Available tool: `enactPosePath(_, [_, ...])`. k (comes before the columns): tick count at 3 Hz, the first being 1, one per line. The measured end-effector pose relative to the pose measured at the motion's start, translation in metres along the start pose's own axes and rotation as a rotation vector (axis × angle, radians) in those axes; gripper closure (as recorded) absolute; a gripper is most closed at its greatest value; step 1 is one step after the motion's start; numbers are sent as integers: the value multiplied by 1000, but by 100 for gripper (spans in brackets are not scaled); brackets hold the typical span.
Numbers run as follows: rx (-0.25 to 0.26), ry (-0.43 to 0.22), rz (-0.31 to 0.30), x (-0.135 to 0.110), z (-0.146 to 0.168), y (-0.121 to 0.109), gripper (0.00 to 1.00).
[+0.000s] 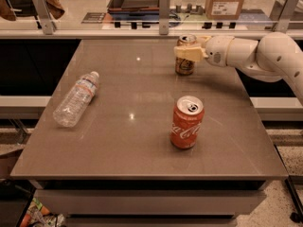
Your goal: Pick orange can
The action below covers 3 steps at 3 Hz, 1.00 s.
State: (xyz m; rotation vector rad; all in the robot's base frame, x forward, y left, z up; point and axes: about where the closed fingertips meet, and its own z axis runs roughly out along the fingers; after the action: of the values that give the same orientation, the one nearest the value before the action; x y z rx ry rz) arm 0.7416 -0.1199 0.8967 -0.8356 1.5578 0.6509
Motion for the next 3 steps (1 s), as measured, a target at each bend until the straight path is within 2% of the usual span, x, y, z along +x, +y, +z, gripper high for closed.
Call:
enactPosePath(1, [0, -7, -11, -8, 0, 1, 100])
enactPosePath(3, [20, -56, -95, -62, -10, -2, 100])
